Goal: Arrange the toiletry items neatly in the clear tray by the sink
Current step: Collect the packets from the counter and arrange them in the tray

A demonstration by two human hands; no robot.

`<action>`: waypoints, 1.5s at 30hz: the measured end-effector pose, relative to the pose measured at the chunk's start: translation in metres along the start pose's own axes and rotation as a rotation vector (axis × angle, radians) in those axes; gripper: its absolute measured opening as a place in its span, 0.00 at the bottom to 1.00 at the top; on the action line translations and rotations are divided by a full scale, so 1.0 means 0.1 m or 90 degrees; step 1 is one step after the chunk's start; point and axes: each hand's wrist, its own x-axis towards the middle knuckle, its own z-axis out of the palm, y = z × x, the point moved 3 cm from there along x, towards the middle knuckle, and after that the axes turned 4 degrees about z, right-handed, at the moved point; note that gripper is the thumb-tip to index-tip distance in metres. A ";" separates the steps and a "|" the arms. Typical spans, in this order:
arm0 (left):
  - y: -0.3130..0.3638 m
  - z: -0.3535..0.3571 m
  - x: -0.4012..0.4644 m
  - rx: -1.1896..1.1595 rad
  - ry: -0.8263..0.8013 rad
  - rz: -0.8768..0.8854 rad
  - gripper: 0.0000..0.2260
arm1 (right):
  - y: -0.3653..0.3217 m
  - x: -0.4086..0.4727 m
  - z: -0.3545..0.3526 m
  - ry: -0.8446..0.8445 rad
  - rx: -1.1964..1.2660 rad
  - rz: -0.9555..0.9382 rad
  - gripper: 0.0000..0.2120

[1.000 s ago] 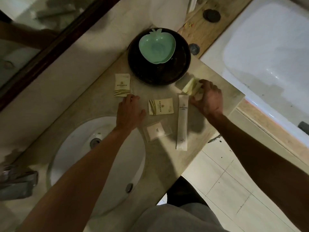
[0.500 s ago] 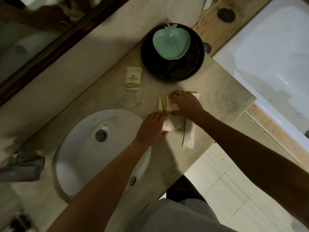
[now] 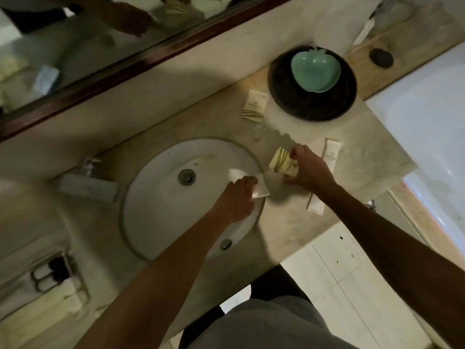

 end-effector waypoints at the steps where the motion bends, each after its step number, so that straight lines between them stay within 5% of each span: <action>1: -0.12 -0.07 -0.24 -0.050 0.013 -0.031 0.23 | -0.20 -0.10 0.03 0.008 0.010 -0.014 0.33; 5: -0.61 -0.37 -1.39 -0.236 0.118 -0.149 0.22 | -1.17 -0.55 0.35 0.020 0.064 -0.084 0.31; 13: -1.49 -0.88 -3.73 -0.236 0.313 -0.323 0.27 | -3.31 -1.40 1.35 -0.070 0.015 -0.264 0.31; 21: -2.62 -1.12 -5.03 0.038 0.157 -0.421 0.32 | -4.91 -2.04 2.24 -0.171 -0.079 -0.460 0.30; 37: -3.02 -0.99 -5.15 0.210 0.055 -0.363 0.40 | -5.12 -2.29 2.61 -0.207 -0.172 -0.504 0.34; 45: -3.15 -1.22 -5.61 0.225 0.231 -0.348 0.16 | -5.81 -2.58 3.04 -0.247 -0.162 -0.543 0.40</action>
